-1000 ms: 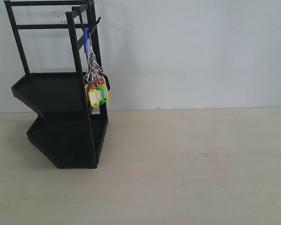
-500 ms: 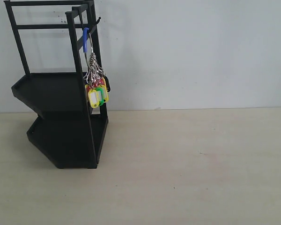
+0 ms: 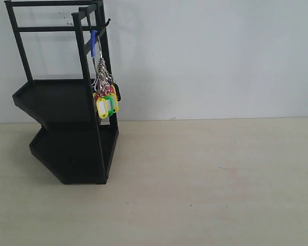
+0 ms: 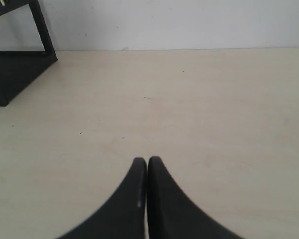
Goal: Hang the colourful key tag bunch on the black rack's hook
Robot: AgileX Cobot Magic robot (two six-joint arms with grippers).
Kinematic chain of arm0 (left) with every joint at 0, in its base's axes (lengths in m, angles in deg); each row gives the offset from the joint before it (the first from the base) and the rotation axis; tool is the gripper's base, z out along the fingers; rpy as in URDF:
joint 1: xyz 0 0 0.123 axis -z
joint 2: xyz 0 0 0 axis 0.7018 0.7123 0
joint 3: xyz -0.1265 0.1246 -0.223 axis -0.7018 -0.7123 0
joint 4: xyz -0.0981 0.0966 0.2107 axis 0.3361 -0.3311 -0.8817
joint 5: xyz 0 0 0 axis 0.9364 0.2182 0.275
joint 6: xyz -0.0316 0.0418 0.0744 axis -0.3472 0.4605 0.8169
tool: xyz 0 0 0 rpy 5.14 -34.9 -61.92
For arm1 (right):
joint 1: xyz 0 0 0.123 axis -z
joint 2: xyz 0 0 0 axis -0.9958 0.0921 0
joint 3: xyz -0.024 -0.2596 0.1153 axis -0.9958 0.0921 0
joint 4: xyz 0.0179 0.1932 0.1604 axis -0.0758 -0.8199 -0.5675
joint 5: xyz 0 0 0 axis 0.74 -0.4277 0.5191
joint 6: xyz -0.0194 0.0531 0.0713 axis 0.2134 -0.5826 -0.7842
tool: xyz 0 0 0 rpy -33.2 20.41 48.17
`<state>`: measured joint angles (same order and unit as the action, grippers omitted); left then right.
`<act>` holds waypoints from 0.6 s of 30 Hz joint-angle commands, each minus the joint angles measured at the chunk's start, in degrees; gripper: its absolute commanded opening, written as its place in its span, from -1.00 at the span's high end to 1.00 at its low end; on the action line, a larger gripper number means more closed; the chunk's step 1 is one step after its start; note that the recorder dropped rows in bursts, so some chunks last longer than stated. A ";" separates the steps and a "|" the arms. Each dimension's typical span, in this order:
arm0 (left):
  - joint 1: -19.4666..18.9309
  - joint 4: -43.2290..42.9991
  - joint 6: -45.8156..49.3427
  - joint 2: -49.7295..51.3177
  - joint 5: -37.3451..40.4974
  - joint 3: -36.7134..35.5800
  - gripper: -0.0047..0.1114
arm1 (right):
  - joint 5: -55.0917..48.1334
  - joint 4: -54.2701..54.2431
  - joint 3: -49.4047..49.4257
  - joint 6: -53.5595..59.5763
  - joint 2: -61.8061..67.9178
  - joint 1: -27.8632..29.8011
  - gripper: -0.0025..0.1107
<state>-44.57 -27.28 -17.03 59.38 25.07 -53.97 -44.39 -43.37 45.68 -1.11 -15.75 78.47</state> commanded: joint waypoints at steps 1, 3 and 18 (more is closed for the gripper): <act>0.04 -0.28 0.20 -0.12 -0.45 0.08 0.84 | -0.22 0.58 -0.03 -0.19 -0.32 0.63 0.96; 0.04 -0.28 0.20 -0.12 -0.45 0.08 0.84 | -0.22 0.58 -0.03 -0.19 -0.32 1.73 0.96; 0.04 -0.28 0.20 -0.12 -0.45 0.08 0.84 | -0.11 0.58 -0.03 -0.37 -0.32 3.38 0.96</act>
<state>-44.57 -27.28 -17.03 59.38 25.07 -53.97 -44.75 -43.27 45.68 -1.11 -15.75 81.32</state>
